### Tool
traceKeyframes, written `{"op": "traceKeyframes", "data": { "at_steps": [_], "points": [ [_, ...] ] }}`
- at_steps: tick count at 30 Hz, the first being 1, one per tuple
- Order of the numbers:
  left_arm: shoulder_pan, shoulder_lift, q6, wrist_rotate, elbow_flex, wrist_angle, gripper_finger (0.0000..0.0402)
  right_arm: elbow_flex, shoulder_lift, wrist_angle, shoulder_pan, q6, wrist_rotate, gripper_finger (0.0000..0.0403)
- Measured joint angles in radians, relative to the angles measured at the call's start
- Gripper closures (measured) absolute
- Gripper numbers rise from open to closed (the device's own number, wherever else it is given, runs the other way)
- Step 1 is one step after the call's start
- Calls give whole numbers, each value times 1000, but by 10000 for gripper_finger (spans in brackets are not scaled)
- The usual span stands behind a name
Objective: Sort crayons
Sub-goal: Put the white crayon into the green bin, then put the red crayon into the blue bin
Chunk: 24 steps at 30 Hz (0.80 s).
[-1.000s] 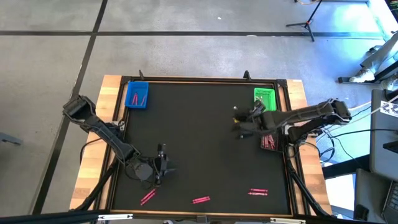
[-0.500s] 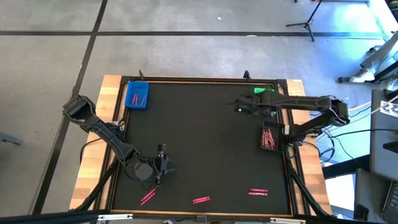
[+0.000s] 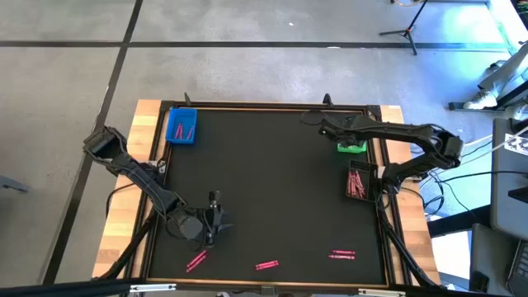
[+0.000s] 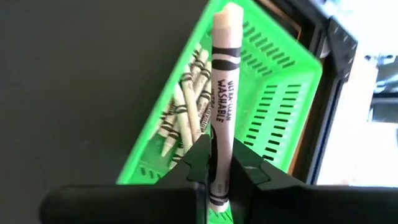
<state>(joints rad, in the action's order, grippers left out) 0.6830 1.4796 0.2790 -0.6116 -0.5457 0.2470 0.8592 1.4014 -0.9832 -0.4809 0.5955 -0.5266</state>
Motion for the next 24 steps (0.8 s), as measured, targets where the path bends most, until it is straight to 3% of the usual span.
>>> {"op": "traceKeyframes", "data": {
  "at_steps": [8,12,18,24],
  "points": [
    [0,0,0,-4,0,0,282,-112,0,160,-90,-55,114,374],
    [0,0,0,-4,0,0,282,-130,0,194,-98,-54,110,371],
    [0,0,0,-4,0,0,282,-129,0,191,-97,-53,90,305],
    [0,0,0,-5,0,0,282,-36,1,31,-77,-80,92,249]
  ]
}}
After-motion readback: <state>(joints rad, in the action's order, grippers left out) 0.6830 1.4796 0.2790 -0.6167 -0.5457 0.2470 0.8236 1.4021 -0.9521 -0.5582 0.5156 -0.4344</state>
